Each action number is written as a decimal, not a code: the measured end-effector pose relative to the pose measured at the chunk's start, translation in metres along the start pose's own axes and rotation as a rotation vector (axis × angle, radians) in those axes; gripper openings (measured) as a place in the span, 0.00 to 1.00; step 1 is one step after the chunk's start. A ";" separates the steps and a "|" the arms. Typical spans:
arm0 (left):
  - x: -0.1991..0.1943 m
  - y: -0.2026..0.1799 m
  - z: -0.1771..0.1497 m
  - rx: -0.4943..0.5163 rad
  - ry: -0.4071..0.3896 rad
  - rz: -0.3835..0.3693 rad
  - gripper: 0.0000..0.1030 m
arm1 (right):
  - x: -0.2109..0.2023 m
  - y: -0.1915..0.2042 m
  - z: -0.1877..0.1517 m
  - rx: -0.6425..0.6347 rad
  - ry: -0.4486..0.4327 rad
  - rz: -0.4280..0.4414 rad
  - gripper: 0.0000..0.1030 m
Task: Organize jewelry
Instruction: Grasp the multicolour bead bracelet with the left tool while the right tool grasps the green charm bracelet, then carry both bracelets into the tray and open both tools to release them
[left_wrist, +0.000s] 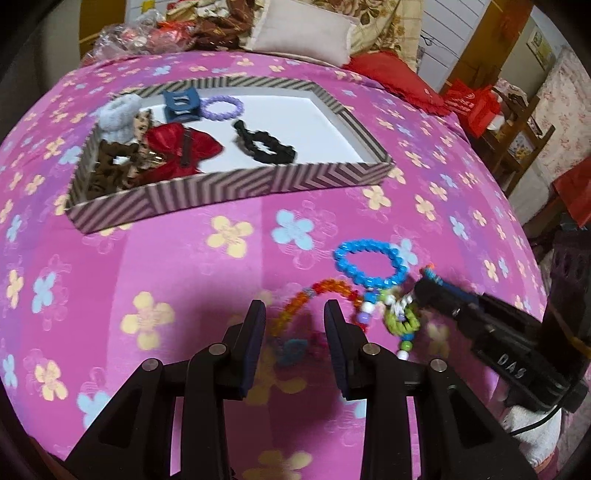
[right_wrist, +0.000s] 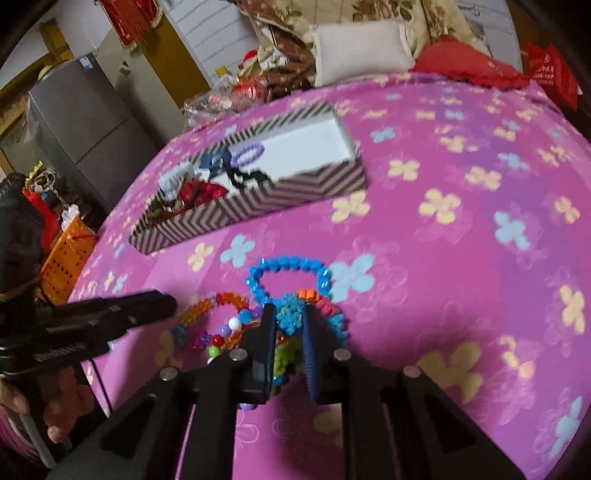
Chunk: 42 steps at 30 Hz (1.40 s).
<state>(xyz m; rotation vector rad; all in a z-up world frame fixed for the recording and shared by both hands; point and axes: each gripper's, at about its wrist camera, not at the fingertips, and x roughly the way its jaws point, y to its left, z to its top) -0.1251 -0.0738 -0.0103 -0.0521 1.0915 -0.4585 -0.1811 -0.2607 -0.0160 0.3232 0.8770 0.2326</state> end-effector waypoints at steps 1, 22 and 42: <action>0.001 -0.003 0.000 0.001 0.004 -0.009 0.35 | -0.003 -0.001 0.002 -0.001 -0.009 -0.004 0.13; 0.029 -0.051 -0.008 0.188 0.061 -0.072 0.12 | -0.044 -0.023 0.020 0.051 -0.112 0.018 0.13; -0.047 -0.044 0.047 0.186 -0.115 -0.090 0.12 | -0.055 0.006 0.049 -0.025 -0.146 0.044 0.13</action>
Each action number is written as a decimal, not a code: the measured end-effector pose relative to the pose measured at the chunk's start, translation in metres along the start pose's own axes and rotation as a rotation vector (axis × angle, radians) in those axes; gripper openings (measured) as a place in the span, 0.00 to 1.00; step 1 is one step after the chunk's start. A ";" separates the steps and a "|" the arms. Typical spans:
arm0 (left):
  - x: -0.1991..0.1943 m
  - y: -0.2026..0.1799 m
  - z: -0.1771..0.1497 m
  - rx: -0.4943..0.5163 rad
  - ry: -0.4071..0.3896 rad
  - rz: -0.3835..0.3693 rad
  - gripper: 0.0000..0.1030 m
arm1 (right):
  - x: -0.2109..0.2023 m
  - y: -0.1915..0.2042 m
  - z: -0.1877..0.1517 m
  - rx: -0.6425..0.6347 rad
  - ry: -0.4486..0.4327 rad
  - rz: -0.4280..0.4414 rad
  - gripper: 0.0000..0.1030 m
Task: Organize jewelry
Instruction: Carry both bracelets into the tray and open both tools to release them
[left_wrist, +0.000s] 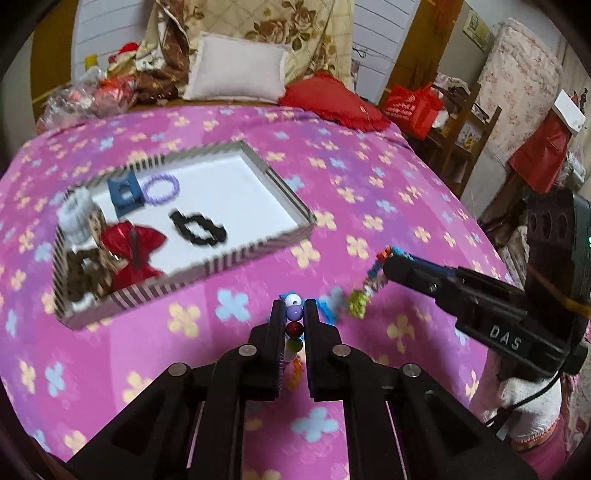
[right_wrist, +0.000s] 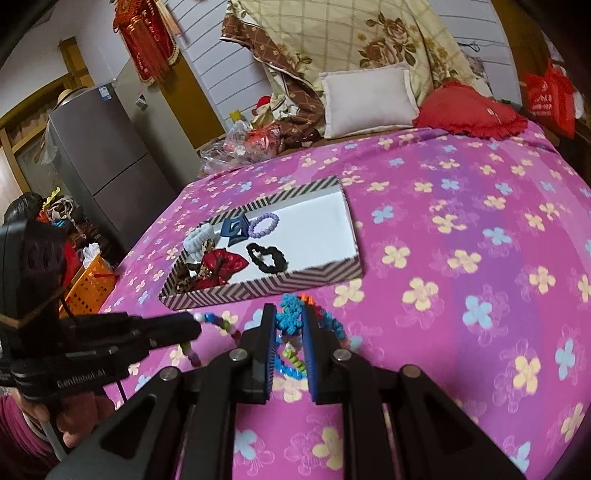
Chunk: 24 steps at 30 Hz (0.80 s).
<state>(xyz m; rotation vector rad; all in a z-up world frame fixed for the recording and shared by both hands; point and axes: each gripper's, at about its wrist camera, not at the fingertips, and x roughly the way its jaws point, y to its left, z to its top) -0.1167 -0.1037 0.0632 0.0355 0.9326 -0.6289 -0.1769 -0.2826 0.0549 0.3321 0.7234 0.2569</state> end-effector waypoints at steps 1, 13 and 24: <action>-0.001 0.002 0.004 0.001 -0.005 0.007 0.12 | 0.001 0.001 0.003 -0.003 -0.002 0.002 0.13; 0.015 0.019 0.039 0.013 -0.027 0.097 0.12 | 0.032 0.008 0.050 -0.027 -0.009 0.015 0.13; 0.055 0.041 0.066 -0.041 0.001 0.057 0.12 | 0.081 0.003 0.092 -0.021 0.017 0.015 0.13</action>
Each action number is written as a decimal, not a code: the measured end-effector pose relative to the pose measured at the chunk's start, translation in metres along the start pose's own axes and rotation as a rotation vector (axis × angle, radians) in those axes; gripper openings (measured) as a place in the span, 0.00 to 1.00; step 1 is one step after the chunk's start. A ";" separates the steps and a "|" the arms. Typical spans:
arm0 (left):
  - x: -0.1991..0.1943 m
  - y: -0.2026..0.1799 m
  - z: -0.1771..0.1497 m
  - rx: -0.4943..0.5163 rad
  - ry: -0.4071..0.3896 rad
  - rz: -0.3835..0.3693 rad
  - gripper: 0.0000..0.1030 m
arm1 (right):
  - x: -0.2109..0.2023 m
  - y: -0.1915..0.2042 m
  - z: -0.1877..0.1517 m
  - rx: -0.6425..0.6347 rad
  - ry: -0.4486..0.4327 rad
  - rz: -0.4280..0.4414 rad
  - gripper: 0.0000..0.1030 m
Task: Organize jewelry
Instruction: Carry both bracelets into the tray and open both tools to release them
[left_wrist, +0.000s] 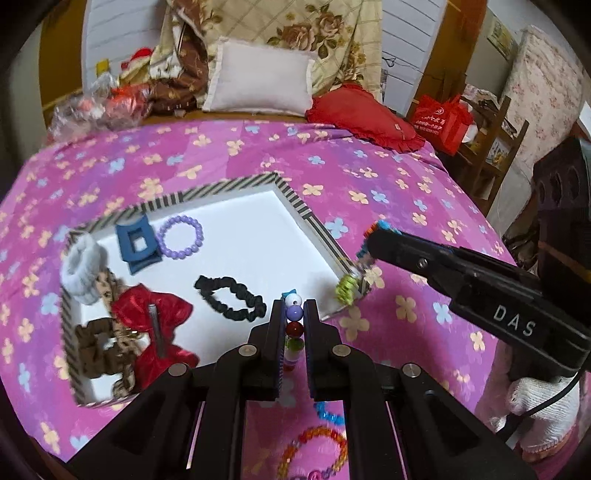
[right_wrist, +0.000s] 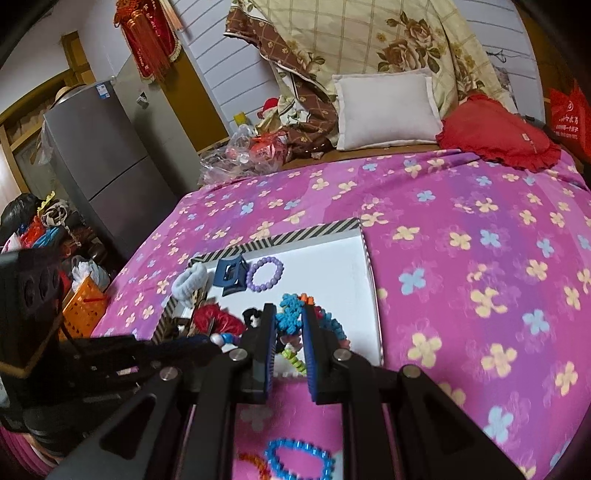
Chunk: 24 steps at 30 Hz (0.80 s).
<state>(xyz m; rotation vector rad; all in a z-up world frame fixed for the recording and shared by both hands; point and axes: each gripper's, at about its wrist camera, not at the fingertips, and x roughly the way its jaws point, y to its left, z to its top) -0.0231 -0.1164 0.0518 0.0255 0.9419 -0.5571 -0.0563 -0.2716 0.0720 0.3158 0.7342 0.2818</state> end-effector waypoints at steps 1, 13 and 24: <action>0.006 0.004 0.001 -0.012 0.011 -0.003 0.12 | 0.006 -0.001 0.003 0.001 0.009 0.000 0.13; 0.063 0.060 -0.001 -0.133 0.142 0.126 0.12 | 0.110 -0.009 0.029 -0.020 0.162 -0.028 0.13; 0.073 0.090 0.003 -0.191 0.182 0.149 0.12 | 0.192 0.007 0.066 -0.058 0.237 -0.052 0.13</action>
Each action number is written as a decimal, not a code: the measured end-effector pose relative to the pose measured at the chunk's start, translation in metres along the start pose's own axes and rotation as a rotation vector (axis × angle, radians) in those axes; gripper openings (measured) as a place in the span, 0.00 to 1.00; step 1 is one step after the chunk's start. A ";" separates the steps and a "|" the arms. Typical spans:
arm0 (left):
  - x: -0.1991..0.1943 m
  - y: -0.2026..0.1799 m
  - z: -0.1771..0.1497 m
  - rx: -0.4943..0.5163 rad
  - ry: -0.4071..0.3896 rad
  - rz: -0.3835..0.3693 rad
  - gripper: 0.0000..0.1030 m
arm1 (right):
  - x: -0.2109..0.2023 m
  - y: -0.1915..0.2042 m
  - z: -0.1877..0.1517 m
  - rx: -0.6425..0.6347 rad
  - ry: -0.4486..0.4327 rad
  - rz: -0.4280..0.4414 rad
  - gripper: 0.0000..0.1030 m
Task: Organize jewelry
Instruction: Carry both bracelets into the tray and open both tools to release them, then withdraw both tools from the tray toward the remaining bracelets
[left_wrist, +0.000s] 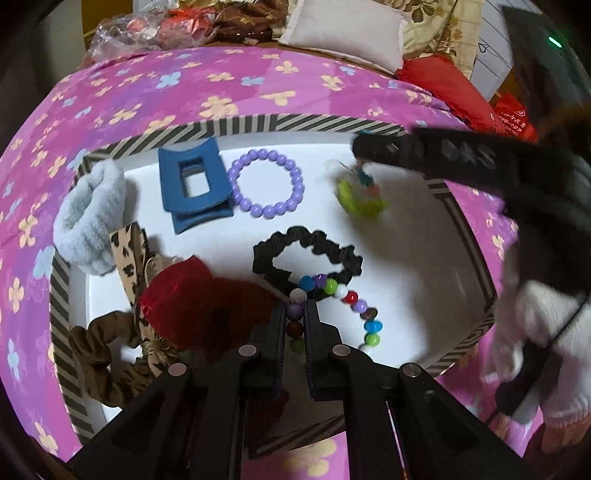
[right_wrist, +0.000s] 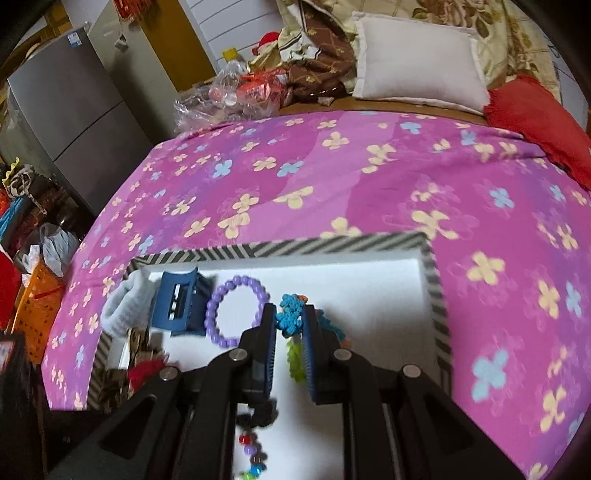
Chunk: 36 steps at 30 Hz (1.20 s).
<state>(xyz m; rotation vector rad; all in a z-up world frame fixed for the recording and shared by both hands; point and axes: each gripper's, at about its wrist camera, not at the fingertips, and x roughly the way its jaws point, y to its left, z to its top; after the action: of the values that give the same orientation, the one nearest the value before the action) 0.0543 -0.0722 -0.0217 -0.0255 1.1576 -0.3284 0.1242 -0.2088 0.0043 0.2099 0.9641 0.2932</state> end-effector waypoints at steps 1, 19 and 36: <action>0.000 0.001 0.000 0.000 0.000 -0.001 0.12 | 0.006 0.001 0.003 0.002 0.004 0.000 0.13; -0.019 -0.012 -0.014 0.012 -0.070 -0.004 0.25 | -0.040 -0.030 -0.026 0.124 -0.050 0.023 0.35; -0.072 -0.025 -0.067 0.061 -0.184 0.088 0.26 | -0.132 0.003 -0.132 0.067 -0.099 -0.012 0.50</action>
<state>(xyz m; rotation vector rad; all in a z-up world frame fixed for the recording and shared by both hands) -0.0383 -0.0667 0.0200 0.0472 0.9632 -0.2773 -0.0567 -0.2449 0.0343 0.2771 0.8781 0.2373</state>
